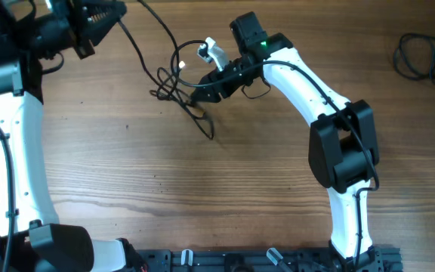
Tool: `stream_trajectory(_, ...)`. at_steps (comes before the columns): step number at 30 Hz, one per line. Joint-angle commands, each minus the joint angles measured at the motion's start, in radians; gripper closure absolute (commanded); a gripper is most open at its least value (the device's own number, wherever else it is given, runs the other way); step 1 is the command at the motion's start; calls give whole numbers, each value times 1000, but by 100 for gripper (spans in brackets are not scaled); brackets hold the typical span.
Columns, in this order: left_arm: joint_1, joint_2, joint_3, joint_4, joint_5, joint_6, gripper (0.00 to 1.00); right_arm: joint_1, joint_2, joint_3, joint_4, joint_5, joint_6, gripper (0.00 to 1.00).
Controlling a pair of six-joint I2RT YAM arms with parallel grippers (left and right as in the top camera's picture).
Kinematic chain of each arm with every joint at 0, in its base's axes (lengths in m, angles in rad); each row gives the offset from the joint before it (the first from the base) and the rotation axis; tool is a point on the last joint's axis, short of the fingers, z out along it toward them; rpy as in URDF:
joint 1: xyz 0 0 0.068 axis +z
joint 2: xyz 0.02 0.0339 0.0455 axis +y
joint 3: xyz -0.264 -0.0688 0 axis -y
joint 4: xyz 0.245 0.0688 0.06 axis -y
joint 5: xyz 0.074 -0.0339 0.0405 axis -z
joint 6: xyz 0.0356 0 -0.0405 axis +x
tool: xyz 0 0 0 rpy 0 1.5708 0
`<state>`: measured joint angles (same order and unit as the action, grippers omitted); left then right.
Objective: Untangle cables
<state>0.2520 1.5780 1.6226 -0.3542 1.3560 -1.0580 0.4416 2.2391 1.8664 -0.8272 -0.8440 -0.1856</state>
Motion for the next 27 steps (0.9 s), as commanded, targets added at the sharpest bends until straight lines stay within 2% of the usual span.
stream_trajectory(1,3,-14,6,7,23,-77,96,20,18,-10,59,51,274,40)
stream_trajectory(4,3,-14,6,7,23,-76,96,48,45,-10,91,183,562,41)
stream_trajectory(6,3,-14,6,7,23,-76,96,64,68,-10,98,172,652,41)
stream_trajectory(15,4,-14,6,7,23,-72,96,145,150,-10,99,83,766,42)
stream_trajectory(22,3,-14,6,7,23,-72,96,159,161,-10,197,32,879,43)
stream_trajectory(27,3,-14,6,7,22,-72,96,192,161,-10,200,-11,867,51)
